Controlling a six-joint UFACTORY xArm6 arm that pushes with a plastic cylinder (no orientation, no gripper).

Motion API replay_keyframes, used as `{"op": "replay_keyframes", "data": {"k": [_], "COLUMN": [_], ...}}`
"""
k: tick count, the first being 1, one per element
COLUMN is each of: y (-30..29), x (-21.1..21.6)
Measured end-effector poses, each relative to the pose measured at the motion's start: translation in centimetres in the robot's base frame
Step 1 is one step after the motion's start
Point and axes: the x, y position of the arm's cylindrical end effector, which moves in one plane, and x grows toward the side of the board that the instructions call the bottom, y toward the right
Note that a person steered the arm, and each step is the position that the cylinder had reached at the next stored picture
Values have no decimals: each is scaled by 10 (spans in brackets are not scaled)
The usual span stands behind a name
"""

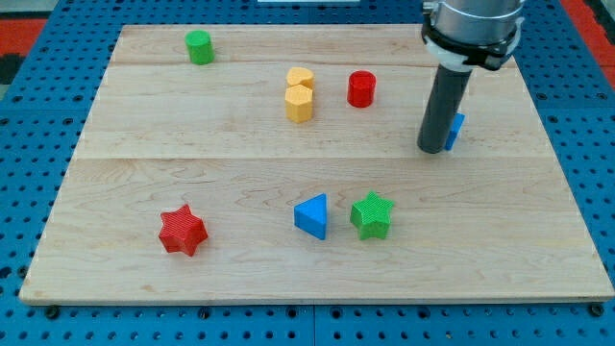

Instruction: Slide the blue cube to the top right

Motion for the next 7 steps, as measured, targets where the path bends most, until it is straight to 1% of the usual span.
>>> {"op": "replay_keyframes", "data": {"k": [1,3,5,6,7], "y": [37,42,42,44,35], "x": [-1,-129,-174,-160,-103]}}
